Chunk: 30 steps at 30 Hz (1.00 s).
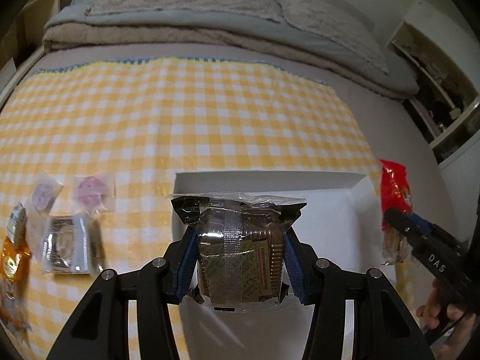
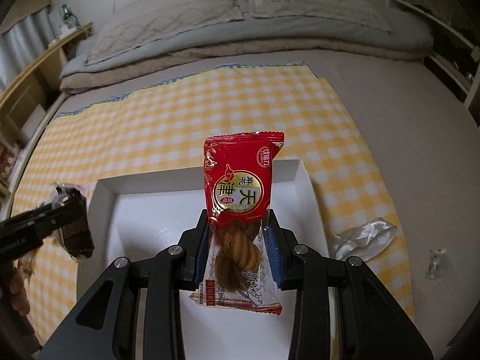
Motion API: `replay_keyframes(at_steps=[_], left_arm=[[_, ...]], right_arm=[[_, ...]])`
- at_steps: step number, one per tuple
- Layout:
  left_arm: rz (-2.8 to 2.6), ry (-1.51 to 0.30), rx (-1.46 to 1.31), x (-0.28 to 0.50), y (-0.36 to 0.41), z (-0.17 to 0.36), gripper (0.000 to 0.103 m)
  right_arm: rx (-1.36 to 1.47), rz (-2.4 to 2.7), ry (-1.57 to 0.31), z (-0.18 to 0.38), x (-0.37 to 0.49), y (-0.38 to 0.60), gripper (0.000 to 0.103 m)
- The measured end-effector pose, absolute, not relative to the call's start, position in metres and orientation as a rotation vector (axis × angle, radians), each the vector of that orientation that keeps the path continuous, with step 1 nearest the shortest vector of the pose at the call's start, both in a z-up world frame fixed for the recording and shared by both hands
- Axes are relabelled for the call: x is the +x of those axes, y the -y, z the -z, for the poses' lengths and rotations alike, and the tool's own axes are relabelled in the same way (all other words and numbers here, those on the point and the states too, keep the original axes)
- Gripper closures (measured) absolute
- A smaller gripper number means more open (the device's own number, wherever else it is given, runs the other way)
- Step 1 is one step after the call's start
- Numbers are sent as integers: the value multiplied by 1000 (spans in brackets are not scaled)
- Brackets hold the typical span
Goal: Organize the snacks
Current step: 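Carry the silver pack into the tray with the left tool while the right drops the red bag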
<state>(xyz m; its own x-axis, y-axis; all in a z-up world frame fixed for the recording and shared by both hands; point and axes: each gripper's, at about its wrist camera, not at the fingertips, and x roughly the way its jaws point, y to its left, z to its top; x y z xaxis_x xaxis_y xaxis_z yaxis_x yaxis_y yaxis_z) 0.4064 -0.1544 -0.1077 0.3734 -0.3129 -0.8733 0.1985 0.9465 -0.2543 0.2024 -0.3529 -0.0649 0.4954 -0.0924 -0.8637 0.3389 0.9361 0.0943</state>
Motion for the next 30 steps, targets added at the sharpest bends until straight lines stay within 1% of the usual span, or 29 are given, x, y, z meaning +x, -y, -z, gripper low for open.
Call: replay_keyframes(at_steps=[8, 14, 22, 24, 25, 26, 28, 30], left_arm=[[298, -1172, -88, 435, 172, 136, 52], [294, -1193, -102, 448, 171, 153, 52], [301, -1208, -106, 451, 169, 163, 51], [300, -1199, -129, 452, 169, 163, 49], [301, -1196, -142, 453, 168, 163, 42], [313, -1197, -155, 453, 168, 163, 34], [316, -1178, -150, 450, 167, 161, 27], [326, -1160, -127, 447, 169, 157, 26]], right_arm=[[274, 288, -1051, 76, 216, 366, 69], [272, 290, -1117, 94, 227, 372, 69], [240, 293, -1197, 115, 235, 377, 68], [235, 294, -1202, 117, 235, 377, 68], [232, 299, -1201, 117, 235, 378, 67], [229, 305, -1198, 117, 235, 379, 58], [231, 311, -1196, 115, 236, 380, 57], [248, 296, -1189, 113, 235, 381, 56]])
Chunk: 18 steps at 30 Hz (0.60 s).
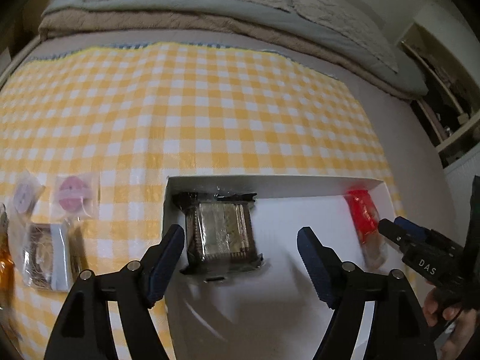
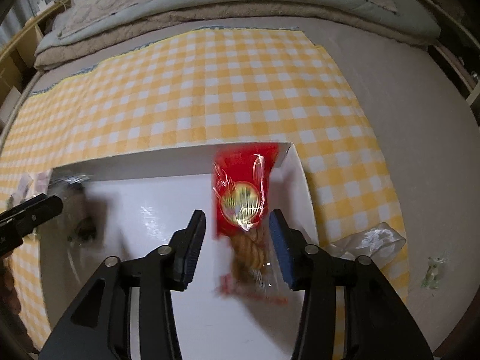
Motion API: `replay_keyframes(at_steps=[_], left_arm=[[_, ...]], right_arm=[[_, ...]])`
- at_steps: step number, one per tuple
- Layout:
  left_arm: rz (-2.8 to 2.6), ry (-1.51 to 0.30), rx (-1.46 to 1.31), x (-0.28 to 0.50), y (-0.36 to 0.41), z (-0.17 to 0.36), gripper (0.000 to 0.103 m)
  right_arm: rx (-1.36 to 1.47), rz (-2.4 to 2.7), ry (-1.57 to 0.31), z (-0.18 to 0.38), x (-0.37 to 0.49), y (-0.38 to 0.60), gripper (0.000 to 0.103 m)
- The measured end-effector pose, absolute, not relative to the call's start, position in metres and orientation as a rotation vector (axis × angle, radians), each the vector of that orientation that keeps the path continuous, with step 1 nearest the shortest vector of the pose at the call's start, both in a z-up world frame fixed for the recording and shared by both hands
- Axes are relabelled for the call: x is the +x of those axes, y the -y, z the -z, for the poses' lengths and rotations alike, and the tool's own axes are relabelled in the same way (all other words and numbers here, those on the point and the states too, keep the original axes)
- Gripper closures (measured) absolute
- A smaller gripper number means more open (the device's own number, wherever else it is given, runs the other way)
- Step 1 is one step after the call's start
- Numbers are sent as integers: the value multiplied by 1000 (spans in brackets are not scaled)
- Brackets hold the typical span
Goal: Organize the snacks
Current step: 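Carry the silver pack into the tray with the left tool while the right drops the red bag, then move both open tools back over the remaining snacks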
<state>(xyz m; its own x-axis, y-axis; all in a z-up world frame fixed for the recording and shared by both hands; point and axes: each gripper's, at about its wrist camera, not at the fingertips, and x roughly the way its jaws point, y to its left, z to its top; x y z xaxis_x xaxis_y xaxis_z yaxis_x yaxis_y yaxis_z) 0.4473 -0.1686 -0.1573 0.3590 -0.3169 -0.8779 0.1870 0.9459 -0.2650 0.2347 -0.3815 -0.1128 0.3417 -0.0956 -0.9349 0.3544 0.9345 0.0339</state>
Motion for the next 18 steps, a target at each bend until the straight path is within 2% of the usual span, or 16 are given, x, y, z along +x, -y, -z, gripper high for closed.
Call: replay_keyframes(at_steps=[3, 6, 9, 15, 17, 18], left_arm=[[333, -1167, -113, 440, 171, 156, 24], [335, -1177, -86, 435, 173, 155, 16], [334, -1174, -64, 430, 176, 152, 0], [325, -1194, -36, 423, 181, 148, 0], [324, -1191, -18, 420, 184, 145, 0], [324, -1189, -12, 419, 185, 144, 0]], right_arm=[[255, 298, -1191, 111, 230, 381, 54], [266, 297, -1200, 112, 225, 382, 54], [296, 293, -1193, 110, 219, 384, 50], [312, 315, -1164, 101, 206, 386, 25], [314, 321, -1161, 99, 201, 385, 10], [309, 323, -1158, 98, 199, 385, 6]])
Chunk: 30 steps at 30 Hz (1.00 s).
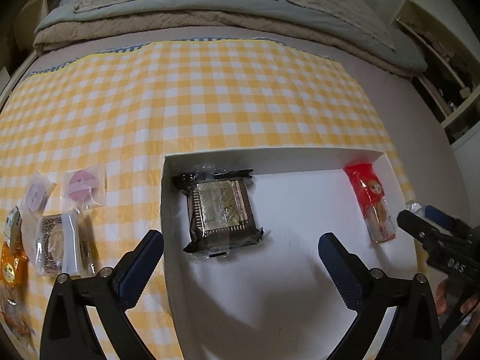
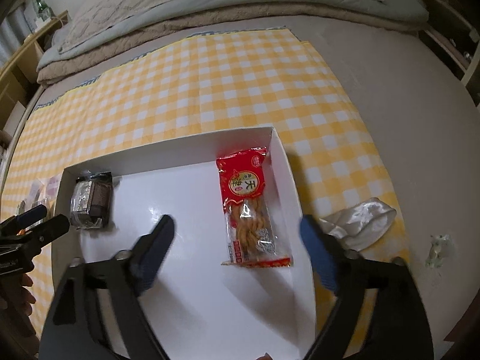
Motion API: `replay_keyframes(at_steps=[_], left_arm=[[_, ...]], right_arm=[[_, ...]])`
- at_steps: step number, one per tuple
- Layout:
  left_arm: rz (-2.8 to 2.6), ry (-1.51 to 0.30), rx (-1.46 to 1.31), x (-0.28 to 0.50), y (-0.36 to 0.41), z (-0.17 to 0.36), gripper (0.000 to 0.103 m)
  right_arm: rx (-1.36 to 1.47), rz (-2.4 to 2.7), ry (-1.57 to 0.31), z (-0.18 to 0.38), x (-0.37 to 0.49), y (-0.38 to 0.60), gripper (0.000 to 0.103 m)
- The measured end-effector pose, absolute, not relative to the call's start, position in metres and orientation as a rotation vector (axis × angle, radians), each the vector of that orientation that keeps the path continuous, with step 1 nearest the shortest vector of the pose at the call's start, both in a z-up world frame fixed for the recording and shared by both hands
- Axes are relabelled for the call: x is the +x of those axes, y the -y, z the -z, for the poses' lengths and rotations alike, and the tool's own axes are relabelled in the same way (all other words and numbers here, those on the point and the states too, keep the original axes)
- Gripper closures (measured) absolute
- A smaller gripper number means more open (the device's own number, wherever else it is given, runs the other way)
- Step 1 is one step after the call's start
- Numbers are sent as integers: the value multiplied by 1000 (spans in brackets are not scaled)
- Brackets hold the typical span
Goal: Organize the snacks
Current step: 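Move both open tools back over the remaining snacks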
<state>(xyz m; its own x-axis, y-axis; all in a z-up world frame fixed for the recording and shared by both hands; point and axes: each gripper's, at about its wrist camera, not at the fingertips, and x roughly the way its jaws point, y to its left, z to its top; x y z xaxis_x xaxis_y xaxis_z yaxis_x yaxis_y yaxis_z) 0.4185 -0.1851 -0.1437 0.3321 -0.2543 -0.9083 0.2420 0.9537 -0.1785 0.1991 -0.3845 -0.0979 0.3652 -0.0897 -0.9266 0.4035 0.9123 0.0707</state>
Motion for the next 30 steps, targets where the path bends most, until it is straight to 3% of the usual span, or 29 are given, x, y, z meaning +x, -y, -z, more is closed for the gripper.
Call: replay_keyframes(at_steps=[1, 16, 30], left_arm=[[324, -1188, -10, 418, 185, 142, 0], [312, -1134, 10, 393, 164, 103, 0], [216, -1035, 21, 339, 70, 45, 0]], right_arm=[[298, 331, -1156, 97, 198, 383, 0], [241, 325, -1103, 69, 186, 365, 0], [205, 217, -992, 36, 206, 297, 0]])
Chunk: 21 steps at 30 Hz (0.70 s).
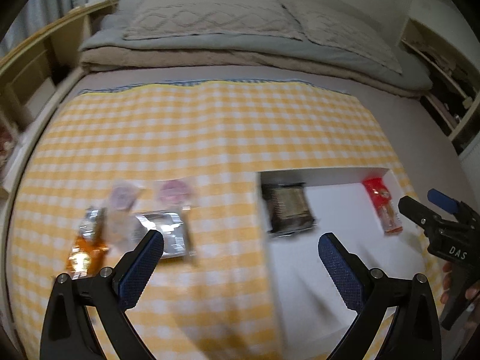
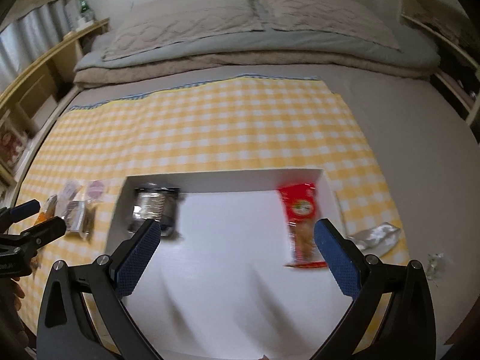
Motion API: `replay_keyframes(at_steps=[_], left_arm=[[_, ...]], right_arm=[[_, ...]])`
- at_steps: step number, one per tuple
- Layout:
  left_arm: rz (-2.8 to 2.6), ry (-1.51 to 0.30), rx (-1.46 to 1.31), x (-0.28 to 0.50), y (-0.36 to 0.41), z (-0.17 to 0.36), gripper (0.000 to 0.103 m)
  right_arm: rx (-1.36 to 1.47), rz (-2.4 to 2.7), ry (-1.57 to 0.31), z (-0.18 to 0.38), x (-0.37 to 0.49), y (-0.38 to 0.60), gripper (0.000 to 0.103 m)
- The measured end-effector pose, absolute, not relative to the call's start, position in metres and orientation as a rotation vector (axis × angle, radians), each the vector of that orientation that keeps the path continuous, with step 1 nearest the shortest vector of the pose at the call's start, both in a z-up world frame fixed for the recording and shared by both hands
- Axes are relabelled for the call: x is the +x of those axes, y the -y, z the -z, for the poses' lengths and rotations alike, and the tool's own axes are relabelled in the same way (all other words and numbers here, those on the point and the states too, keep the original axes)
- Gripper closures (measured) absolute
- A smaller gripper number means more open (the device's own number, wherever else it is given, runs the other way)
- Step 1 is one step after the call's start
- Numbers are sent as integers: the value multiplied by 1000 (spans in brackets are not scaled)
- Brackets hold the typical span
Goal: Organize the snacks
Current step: 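Move both open tools back over the remaining snacks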
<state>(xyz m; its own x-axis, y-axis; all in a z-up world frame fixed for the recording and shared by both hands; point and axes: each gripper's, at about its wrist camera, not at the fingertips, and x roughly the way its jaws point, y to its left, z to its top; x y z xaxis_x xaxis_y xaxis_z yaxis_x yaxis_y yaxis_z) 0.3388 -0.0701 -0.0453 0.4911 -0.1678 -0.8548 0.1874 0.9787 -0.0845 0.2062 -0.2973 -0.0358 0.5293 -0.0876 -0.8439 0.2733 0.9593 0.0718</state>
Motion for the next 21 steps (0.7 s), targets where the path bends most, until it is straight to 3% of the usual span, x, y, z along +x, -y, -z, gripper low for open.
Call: replay_keyframes(at_steps=[10, 21], left_arm=[[90, -981, -39, 309, -25, 14, 0], [75, -963, 53, 296, -72, 21, 0]], right_arm=[[170, 68, -964, 29, 234, 223, 0], [160, -73, -993, 37, 259, 142, 0]])
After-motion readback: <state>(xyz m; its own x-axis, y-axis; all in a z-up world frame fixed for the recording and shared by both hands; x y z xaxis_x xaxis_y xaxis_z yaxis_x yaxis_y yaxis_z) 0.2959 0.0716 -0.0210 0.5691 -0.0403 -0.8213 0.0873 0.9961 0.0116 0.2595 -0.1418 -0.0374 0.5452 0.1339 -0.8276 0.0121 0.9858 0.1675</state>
